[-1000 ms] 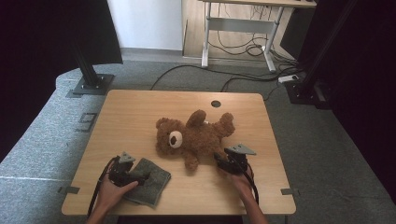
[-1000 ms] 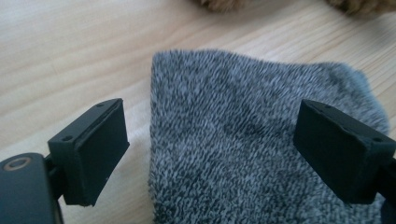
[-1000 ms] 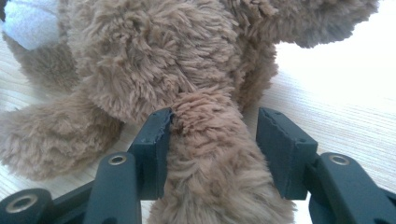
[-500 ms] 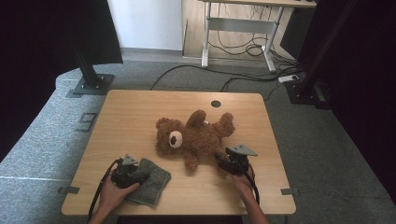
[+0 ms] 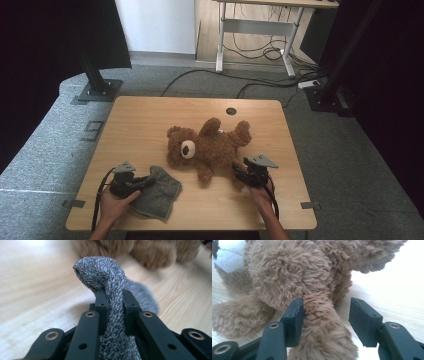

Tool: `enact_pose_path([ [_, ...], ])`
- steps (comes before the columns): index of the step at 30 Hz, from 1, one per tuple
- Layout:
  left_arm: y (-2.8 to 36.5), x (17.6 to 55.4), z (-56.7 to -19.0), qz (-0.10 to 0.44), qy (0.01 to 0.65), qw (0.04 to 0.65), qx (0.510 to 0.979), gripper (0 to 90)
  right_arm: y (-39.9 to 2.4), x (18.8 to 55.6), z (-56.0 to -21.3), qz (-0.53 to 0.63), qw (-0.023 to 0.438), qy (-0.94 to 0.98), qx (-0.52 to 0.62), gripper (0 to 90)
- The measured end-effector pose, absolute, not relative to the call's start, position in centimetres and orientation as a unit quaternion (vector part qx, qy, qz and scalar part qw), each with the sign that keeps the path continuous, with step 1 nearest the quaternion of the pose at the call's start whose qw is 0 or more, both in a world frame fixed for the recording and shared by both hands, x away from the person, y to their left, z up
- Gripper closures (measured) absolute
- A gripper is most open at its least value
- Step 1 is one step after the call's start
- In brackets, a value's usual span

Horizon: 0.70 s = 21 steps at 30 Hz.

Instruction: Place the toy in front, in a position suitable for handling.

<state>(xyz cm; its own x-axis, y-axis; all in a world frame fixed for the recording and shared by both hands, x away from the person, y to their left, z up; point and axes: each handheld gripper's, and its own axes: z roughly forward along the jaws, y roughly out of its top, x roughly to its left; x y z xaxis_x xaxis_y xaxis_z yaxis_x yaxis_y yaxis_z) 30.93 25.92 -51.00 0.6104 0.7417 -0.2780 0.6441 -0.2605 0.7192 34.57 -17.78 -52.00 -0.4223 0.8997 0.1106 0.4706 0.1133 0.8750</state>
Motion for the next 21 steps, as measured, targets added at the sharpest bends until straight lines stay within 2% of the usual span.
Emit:
enact_pose_path([
  [5, 28.3, 30.5, -49.5, 0.062, 0.439, 0.503, 0.742, 77.7, -18.3, 34.5, -51.9, 0.46, 0.237, 0.704, 0.487, 45.5],
  [16, 29.1, 30.2, -48.8, 0.071, 0.437, 0.524, 0.727, 77.8, -18.4, 34.3, -51.5, 0.467, 0.243, 0.699, 0.484, 44.3],
  [21, 29.0, 30.1, -48.8, 0.07, 0.435, 0.529, 0.725, 77.7, -18.4, 34.1, -51.1, 0.472, 0.257, 0.692, 0.483, 39.8],
])
